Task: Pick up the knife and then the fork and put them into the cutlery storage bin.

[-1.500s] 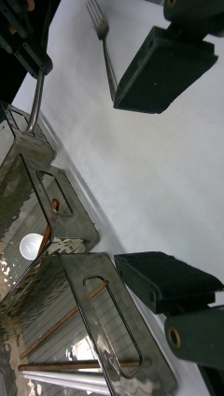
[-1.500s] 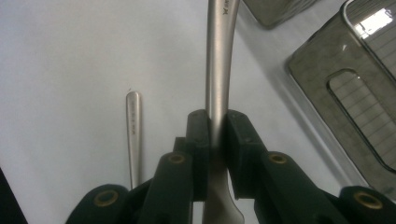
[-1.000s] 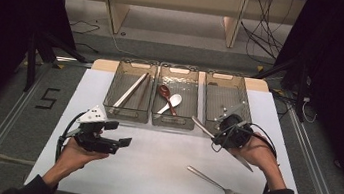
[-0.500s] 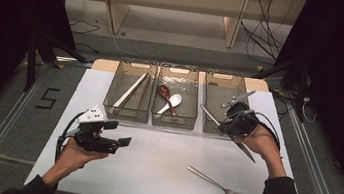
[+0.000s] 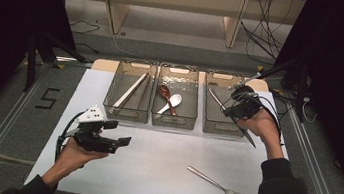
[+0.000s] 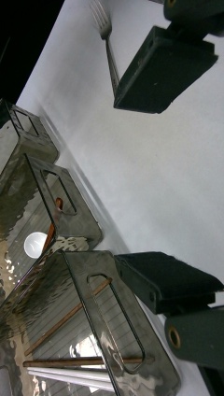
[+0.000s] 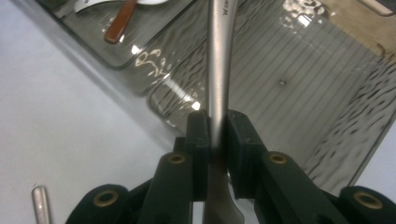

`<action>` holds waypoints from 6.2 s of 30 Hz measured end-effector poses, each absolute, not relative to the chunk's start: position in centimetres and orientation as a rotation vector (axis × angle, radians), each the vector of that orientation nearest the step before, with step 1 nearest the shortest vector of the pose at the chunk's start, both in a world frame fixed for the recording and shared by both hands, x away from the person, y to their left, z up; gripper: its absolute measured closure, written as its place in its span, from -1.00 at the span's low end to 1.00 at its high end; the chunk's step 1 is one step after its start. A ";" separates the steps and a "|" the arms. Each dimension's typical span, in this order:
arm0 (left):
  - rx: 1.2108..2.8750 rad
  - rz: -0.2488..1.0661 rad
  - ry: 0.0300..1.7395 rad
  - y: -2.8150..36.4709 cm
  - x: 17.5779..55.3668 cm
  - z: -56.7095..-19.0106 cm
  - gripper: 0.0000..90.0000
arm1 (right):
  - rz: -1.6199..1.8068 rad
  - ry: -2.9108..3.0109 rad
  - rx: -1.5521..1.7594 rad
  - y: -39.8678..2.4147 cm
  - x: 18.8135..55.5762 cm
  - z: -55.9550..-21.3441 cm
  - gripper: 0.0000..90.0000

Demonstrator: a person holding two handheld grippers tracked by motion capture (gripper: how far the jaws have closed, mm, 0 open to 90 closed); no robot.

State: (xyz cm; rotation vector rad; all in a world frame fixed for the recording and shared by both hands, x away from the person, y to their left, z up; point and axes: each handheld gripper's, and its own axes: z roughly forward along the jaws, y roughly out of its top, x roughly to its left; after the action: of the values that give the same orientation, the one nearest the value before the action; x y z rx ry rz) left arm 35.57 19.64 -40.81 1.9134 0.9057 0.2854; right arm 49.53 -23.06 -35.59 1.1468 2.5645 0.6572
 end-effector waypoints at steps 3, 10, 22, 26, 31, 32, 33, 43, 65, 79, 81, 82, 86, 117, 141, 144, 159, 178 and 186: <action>1.912 0.284 0.906 19.6 35.6 -40.8 -0.55 | 0.636 2.555 1.171 -23.0 50.2 -35.6 0.79; 1.914 0.284 0.905 19.6 35.6 -40.8 -0.55 | 0.624 2.521 1.227 -23.0 51.9 -35.6 0.79; 1.908 0.279 0.901 19.6 35.6 -40.8 -0.55 | 0.576 2.495 1.320 -22.9 54.7 -36.1 0.79; 1.908 0.278 0.901 19.6 35.6 -40.8 -0.55 | 0.557 2.494 1.338 -22.8 55.4 -36.3 0.79; 1.911 0.276 0.897 19.5 35.6 -40.9 -0.55 | 0.544 2.498 1.360 -22.6 56.0 -36.9 0.79; 1.911 0.276 0.897 19.5 35.6 -40.9 -0.55 | 0.532 2.499 1.355 -22.6 56.1 -37.0 0.79; 1.911 0.276 0.898 19.5 35.6 -40.9 -0.55 | 0.526 2.498 1.365 -22.5 56.2 -37.2 0.79; 1.912 0.272 0.900 19.6 35.6 -40.9 -0.55 | 0.485 2.501 1.380 -21.7 57.1 -38.4 0.77; 1.920 0.278 0.894 19.5 35.6 -40.9 -0.56 | 0.558 2.520 1.289 -22.0 54.9 -36.2 0.04; 1.913 0.279 0.897 19.5 35.5 -40.8 -0.56 | 0.710 2.544 1.174 -22.2 49.6 -34.3 -0.21; 1.911 0.280 0.900 19.6 35.6 -40.8 -0.56 | 0.716 2.560 1.151 -22.0 48.6 -34.3 -0.24; 1.910 0.280 0.900 19.6 35.6 -40.8 -0.56 | 0.722 2.567 1.141 -21.8 48.1 -34.4 -0.25; 1.908 0.286 0.896 19.7 35.6 -40.8 -0.57 | 0.725 2.600 1.103 -21.4 46.1 -35.1 -0.33; 1.907 0.289 0.885 19.7 35.5 -40.7 -0.57 | 0.627 2.815 0.995 -20.3 38.3 -41.0 -0.29; 1.914 0.292 0.879 19.6 35.4 -40.7 -0.57 | 0.348 2.947 0.890 -19.5 35.9 -44.1 0.31; 1.910 0.291 0.883 19.6 35.4 -40.7 -0.57 | 0.318 2.955 0.887 -19.4 35.8 -44.3 0.37; 1.919 0.289 0.878 19.5 35.4 -40.7 -0.57 | 0.237 2.994 0.820 -19.2 35.7 -45.1 0.65; 1.918 0.285 0.882 19.4 35.4 -40.8 -0.57 | 0.170 3.003 0.789 -18.6 35.7 -45.4 0.85; 1.919 0.286 0.882 19.4 35.4 -40.8 -0.57 | 0.160 3.007 0.777 -18.5 35.7 -45.3 0.88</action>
State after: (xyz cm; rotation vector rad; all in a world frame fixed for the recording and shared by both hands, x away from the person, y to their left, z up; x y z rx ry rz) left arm 35.44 19.39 -40.80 1.9187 0.8817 0.2861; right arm 35.70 -18.51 -45.32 0.7768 3.0066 0.1599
